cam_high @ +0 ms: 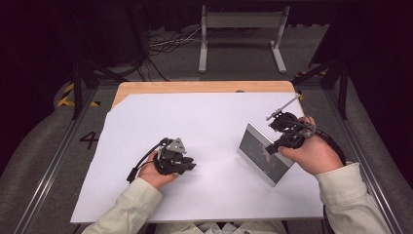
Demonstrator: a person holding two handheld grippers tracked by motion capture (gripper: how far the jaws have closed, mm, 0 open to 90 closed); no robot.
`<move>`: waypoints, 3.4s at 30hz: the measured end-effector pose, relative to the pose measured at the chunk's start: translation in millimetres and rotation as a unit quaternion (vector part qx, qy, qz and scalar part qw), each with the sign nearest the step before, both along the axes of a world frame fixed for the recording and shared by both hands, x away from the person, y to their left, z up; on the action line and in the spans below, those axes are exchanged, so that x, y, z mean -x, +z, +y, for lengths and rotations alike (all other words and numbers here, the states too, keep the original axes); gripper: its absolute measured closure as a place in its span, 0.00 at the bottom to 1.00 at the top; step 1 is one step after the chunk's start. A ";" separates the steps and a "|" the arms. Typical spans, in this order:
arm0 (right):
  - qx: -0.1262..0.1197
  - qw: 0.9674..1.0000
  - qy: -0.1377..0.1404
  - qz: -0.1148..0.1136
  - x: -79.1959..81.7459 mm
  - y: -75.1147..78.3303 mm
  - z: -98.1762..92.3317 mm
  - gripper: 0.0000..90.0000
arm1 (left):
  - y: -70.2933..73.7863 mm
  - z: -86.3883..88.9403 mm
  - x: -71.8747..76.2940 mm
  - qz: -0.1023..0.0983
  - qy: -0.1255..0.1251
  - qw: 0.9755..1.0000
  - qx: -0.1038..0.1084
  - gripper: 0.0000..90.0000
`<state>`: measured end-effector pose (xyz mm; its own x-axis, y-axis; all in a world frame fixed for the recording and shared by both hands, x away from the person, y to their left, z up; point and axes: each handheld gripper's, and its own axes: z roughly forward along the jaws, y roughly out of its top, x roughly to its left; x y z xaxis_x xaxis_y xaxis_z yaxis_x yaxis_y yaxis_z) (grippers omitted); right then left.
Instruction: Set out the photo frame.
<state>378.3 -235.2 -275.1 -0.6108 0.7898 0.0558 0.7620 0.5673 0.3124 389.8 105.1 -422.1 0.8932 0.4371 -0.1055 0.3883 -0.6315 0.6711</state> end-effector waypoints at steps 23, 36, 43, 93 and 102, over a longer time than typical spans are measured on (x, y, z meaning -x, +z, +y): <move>0.024 0.987 0.157 -0.025 -15.9 11.0 10.2 0.93 | 1.3 12.5 -0.3 0.000 0.017 1.000 0.006 0.82; 0.022 0.975 0.220 -0.020 -25.7 14.7 18.2 0.93 | 0.7 19.7 2.7 0.001 0.026 1.000 0.004 0.82; 0.020 0.968 0.251 -0.021 -30.6 15.1 27.9 0.93 | 0.2 26.4 6.4 0.001 0.037 0.999 0.004 0.82; 0.030 0.902 0.430 -0.012 -61.4 -2.0 90.3 0.93 | -3.5 50.1 14.8 0.007 0.068 0.998 0.008 0.82; 0.024 0.900 0.436 -0.003 -63.4 -10.1 88.5 0.93 | -4.0 49.5 14.3 0.007 0.069 0.998 0.007 0.82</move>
